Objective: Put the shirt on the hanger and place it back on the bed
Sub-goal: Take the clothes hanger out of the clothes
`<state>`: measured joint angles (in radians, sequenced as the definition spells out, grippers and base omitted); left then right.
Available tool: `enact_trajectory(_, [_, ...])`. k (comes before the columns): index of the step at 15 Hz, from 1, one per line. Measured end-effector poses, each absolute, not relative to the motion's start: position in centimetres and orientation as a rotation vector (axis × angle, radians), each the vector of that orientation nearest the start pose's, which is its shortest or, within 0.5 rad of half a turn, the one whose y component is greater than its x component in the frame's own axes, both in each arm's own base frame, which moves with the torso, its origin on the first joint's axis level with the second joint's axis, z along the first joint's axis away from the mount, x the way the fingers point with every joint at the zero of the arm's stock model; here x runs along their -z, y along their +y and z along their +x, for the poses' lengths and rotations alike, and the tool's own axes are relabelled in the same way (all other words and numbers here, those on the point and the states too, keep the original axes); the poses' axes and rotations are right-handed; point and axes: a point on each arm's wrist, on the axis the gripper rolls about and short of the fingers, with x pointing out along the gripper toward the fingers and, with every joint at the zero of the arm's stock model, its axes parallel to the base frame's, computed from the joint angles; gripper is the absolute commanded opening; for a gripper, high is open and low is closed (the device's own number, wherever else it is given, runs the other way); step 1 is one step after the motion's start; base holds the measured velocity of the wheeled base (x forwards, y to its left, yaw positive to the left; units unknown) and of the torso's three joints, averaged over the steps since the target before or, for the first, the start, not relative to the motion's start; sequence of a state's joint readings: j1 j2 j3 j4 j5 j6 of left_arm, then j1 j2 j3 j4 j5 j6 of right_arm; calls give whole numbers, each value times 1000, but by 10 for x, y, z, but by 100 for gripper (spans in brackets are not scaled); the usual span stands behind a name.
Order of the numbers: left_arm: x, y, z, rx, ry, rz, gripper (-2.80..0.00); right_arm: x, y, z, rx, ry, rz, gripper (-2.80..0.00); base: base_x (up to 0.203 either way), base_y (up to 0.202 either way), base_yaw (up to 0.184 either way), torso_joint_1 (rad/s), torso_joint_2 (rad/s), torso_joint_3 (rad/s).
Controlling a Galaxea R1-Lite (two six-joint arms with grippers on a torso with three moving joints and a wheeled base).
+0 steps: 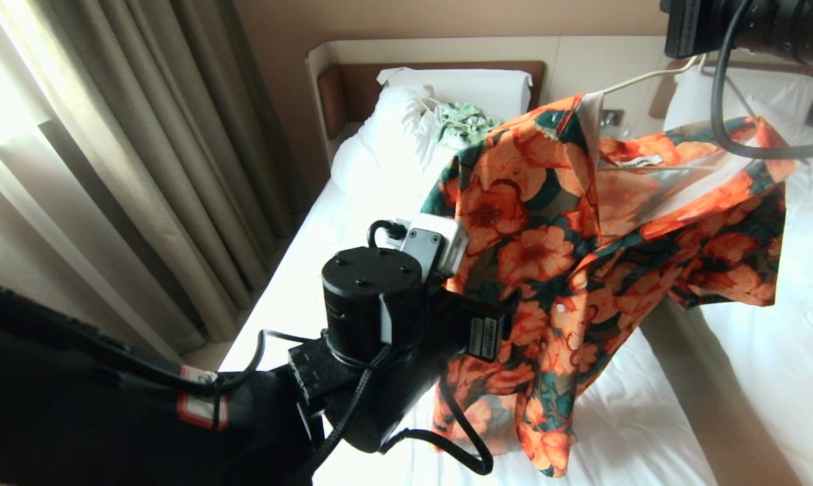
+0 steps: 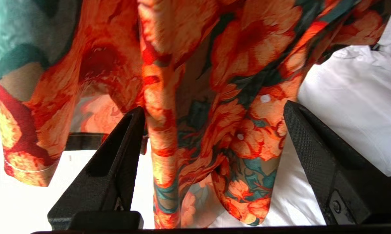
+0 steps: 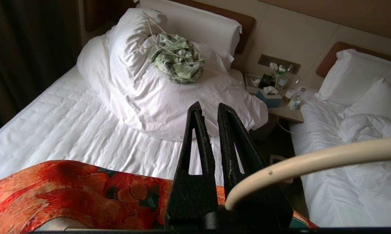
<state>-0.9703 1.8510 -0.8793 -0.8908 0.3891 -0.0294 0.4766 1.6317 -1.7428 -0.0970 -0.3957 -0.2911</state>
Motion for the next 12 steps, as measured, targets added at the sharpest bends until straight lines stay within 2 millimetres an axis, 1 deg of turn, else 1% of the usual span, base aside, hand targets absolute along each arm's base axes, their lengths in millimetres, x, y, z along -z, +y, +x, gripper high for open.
enact_trajectory(3, [-175, -273, 214, 544, 80, 27, 0, -418, 120, 250, -53, -210, -198, -280, 0, 0, 0, 0, 0, 0])
enact_trajectory(5, [-175, -269, 219, 527, 81, 27, 0, -419, 119, 248, -53, -214, -196, -280, 0, 0, 0, 0, 0, 0])
enact_trajectory(7, [-173, -265, 216, 527, 84, 30, 0, -420, 117, 249, -46, -215, -197, -280, 0, 0, 0, 0, 0, 0])
enact_trajectory(10, [-178, -254, 205, 533, 56, 7, 0, -420, 116, 250, -43, -215, -200, -280, 0, 0, 0, 0, 0, 0])
enact_trajectory(12, [-179, -244, 208, 509, 47, -5, 0, -420, 117, 250, -48, -217, -200, -280, 0, 0, 0, 0, 0, 0])
